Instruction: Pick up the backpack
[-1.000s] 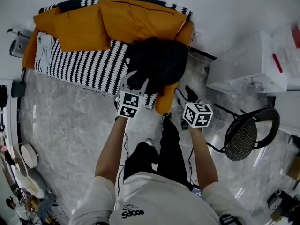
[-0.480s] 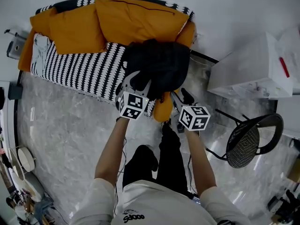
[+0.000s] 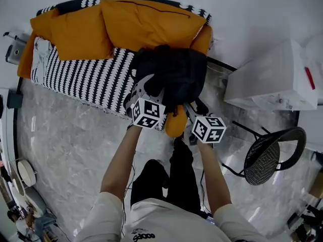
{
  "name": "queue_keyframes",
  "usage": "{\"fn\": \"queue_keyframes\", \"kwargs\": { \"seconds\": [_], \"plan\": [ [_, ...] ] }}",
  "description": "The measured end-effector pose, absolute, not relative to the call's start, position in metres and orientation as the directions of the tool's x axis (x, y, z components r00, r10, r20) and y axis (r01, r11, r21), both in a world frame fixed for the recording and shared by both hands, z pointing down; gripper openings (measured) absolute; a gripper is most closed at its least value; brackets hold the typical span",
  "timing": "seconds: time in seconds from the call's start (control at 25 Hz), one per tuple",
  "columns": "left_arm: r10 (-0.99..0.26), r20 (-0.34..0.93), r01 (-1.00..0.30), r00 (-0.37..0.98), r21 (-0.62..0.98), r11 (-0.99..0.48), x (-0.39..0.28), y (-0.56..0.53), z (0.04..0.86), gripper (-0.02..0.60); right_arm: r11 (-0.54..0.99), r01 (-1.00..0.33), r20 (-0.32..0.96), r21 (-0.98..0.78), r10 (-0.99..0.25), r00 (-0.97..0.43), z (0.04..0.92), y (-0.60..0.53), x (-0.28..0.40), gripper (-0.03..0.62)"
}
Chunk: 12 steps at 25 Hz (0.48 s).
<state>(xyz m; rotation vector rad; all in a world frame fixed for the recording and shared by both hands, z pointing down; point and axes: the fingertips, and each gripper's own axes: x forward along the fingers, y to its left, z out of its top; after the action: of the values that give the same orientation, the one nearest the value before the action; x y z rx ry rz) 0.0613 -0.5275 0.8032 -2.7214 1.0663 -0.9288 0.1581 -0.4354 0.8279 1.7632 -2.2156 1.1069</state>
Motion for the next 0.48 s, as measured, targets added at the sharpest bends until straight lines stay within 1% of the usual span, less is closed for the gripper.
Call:
{"fn": "queue_keyframes", "kwargs": {
  "seconds": [0.32, 0.48],
  "plan": [
    [-0.656, 0.498, -0.567, 0.567, -0.342, -0.749, 0.076, -0.555, 0.805, 0.201, 0.042, -0.87, 0.492, -0.492, -0.811, -0.318, 0.836, -0.463, 0.164, 0.224],
    [-0.694, 0.498, -0.595, 0.52, -0.372, -0.712, 0.082, -0.578, 0.805, 0.201, 0.048, -0.858, 0.488, -0.512, -0.805, -0.337, 0.839, -0.479, 0.169, 0.224]
  ]
}}
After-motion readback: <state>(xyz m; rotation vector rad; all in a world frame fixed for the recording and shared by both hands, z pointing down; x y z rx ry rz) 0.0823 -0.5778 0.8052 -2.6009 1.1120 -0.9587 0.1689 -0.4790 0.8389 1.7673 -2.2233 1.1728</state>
